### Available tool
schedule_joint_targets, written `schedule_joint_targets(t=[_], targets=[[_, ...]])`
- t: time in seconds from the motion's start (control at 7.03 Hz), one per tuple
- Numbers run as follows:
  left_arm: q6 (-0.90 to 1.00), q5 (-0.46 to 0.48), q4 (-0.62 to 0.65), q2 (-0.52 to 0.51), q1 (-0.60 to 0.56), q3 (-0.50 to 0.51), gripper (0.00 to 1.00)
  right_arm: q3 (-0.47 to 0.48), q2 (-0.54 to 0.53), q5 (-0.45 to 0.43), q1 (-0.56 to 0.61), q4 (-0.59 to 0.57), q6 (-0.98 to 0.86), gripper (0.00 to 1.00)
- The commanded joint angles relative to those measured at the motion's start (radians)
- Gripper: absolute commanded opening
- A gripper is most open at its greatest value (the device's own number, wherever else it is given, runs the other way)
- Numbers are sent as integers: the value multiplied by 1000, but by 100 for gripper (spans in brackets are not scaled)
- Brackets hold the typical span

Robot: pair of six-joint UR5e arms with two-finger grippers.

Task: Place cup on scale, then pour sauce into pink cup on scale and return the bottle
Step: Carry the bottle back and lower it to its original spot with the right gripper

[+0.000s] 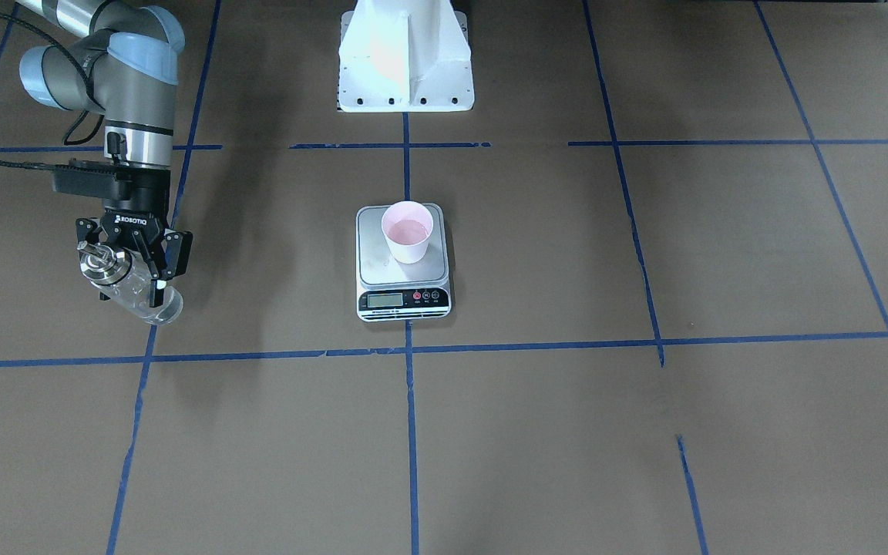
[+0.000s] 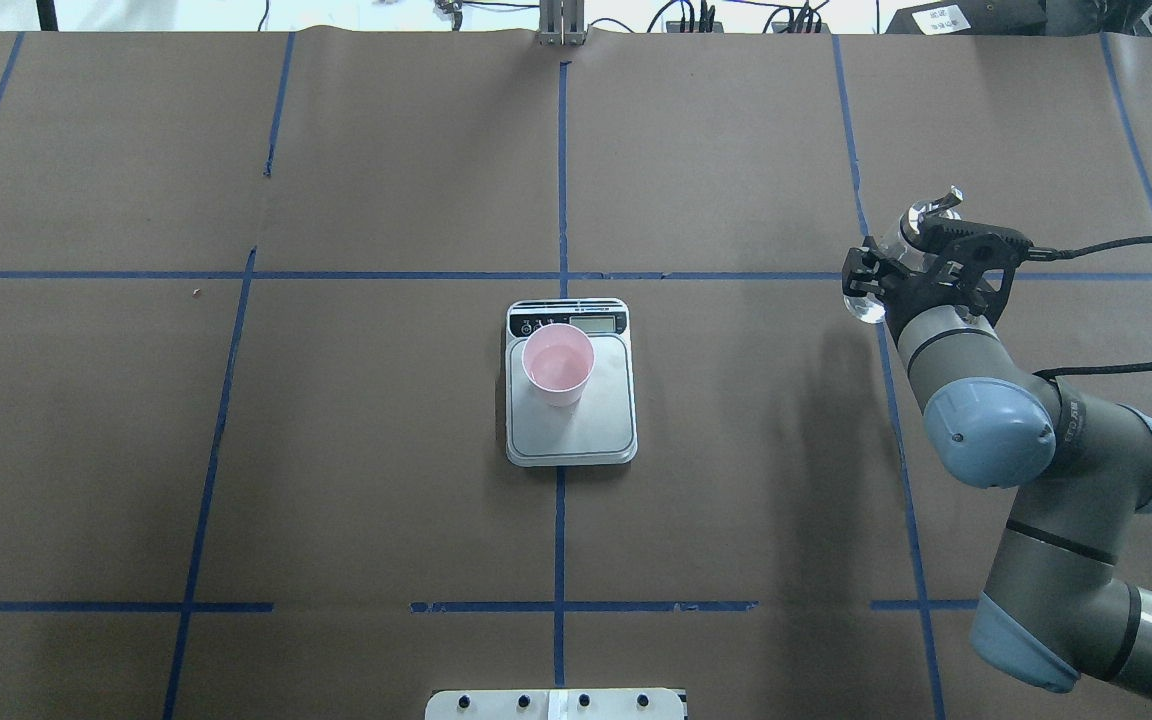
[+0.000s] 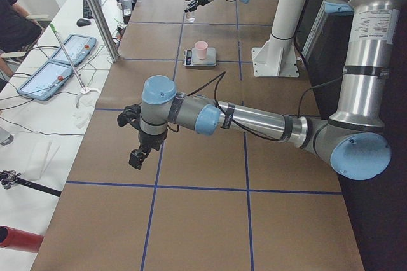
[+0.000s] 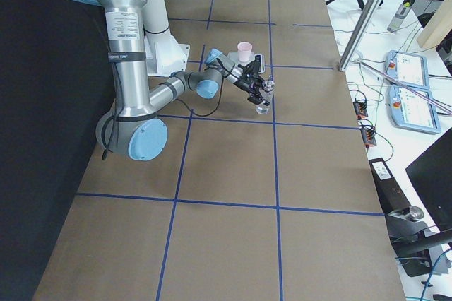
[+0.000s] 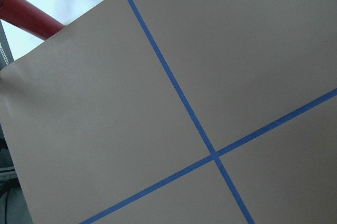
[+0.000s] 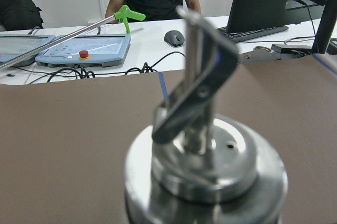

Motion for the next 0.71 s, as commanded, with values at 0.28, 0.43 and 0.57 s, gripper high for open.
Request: schedule_joint_targets(t=[0.28, 0.43, 0.57], targets=[[-2, 0, 0, 2, 1, -1, 100, -17, -50, -64, -44, -1, 117, 0], [-2, 2, -1, 2, 1, 1, 100, -16, -53, -80, -65, -1, 145, 0], [-2, 2, 0, 2, 0, -1, 100, -11, -58, -80, -70, -1, 145, 0]])
